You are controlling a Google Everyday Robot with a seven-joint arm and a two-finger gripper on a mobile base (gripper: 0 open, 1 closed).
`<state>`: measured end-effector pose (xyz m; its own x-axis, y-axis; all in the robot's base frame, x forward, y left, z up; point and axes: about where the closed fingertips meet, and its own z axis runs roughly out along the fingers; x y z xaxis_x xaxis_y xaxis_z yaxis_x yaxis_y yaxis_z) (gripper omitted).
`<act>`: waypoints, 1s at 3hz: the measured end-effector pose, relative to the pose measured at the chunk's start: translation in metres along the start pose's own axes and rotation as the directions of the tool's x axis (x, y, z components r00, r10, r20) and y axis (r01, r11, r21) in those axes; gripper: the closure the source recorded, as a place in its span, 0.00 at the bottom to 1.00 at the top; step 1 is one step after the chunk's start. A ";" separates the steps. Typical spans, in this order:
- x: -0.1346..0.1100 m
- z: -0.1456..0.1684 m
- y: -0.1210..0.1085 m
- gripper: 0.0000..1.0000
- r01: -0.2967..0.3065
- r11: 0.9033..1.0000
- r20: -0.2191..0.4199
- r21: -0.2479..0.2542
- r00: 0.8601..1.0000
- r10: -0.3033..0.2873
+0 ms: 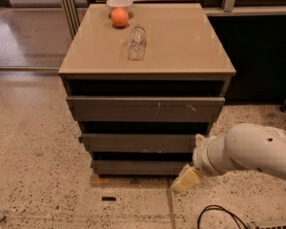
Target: Open middle drawer
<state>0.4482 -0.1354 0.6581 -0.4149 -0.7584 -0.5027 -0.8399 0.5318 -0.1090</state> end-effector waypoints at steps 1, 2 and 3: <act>0.000 0.000 0.000 0.00 0.000 1.000 0.000 0.000 1.000 0.000; 0.001 0.006 -0.001 0.00 -0.008 1.000 0.012 0.000 1.000 0.008; 0.002 0.029 -0.005 0.00 0.007 1.000 0.015 0.008 1.000 -0.008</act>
Offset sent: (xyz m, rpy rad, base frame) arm 0.0064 0.0009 -0.0146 0.0321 -0.0045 -0.0187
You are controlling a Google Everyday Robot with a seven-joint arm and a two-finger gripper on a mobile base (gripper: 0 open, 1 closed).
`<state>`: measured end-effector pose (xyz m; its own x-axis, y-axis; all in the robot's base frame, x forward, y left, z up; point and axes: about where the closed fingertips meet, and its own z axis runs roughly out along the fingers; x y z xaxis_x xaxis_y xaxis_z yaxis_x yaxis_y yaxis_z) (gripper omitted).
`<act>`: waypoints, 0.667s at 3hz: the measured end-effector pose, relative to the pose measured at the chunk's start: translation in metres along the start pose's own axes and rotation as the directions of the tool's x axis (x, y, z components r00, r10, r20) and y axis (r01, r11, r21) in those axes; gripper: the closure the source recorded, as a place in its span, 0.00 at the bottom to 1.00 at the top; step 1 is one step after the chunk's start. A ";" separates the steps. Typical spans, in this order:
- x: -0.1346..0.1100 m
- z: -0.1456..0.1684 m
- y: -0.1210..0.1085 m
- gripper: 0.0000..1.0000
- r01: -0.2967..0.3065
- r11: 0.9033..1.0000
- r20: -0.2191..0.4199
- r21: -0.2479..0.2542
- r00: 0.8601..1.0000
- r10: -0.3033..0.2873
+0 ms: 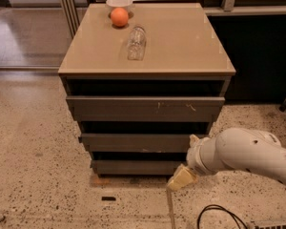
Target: Open middle drawer
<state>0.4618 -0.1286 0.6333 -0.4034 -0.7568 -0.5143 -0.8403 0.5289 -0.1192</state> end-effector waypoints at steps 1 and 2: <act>0.003 0.033 -0.006 0.00 0.031 0.999 -0.007 0.005 0.999 -0.031; 0.011 0.067 -0.016 0.00 0.041 0.999 -0.015 0.011 0.999 -0.041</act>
Offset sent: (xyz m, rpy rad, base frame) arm 0.0551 0.0091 -0.1019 -0.0457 -0.0194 0.0277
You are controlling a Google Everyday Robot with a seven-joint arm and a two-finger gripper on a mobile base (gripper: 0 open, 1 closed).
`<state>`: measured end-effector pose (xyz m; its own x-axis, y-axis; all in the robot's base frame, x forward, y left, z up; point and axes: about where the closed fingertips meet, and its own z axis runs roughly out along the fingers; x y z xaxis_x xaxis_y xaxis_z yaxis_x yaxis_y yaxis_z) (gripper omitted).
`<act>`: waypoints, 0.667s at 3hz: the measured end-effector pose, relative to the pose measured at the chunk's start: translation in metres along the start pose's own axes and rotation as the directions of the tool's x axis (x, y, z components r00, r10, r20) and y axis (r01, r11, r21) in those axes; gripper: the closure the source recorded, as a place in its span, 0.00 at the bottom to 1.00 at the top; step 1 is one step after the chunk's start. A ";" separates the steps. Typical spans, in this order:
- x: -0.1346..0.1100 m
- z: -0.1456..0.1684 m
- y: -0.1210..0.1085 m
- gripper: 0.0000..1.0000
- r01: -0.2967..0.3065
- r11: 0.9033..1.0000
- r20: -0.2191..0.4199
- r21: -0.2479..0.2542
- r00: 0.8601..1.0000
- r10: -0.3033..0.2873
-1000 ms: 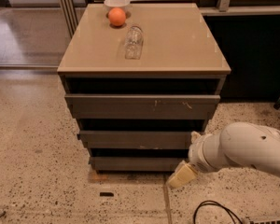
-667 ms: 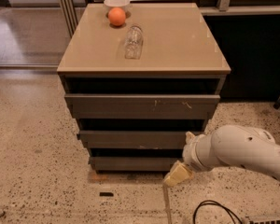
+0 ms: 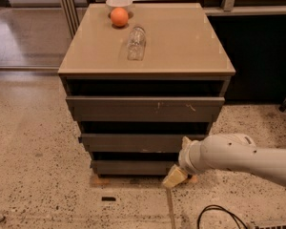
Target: Open middle drawer
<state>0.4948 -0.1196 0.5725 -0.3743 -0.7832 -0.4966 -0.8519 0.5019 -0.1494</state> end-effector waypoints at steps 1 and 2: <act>0.016 0.031 -0.012 0.00 -0.049 0.999 0.003 -0.004 0.999 0.049; 0.025 0.061 -0.020 0.00 -0.119 0.992 0.033 -0.026 0.992 0.120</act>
Offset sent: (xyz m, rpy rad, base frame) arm 0.0514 -0.0097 -0.0989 0.1652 0.0808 -0.1534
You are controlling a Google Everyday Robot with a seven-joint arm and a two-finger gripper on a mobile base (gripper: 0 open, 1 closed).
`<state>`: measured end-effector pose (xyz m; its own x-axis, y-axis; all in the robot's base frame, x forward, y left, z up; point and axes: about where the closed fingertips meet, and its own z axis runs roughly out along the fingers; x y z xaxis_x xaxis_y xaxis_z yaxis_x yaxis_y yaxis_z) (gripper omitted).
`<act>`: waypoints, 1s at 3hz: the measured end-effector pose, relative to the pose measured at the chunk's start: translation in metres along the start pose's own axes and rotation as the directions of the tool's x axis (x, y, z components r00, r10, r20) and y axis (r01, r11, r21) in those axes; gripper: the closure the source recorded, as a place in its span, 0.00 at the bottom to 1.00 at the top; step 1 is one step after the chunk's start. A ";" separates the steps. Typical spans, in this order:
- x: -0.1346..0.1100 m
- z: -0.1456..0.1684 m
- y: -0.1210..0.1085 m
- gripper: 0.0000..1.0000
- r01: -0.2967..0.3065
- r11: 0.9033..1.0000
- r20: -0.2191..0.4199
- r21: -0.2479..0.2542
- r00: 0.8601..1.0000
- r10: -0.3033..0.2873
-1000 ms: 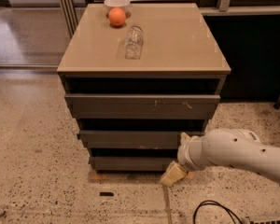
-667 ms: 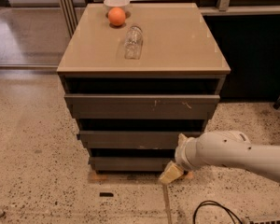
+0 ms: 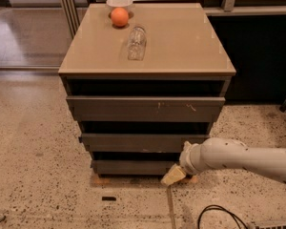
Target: Open middle drawer
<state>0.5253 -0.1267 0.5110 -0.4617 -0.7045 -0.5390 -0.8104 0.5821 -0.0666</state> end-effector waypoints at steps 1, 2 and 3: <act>-0.001 0.037 -0.003 0.00 -0.081 0.994 0.061 -0.068 0.995 0.085; -0.001 0.037 -0.003 0.00 -0.081 0.994 0.061 -0.068 0.995 0.085; -0.008 0.046 -0.006 0.00 -0.052 0.997 0.093 -0.064 0.994 0.058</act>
Offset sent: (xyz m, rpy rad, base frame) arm 0.0121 0.0100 -0.0223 0.0889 0.0339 -0.0247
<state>0.5505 -0.1063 0.4768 -0.4721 -0.6290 -0.6177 -0.8068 0.5907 0.0152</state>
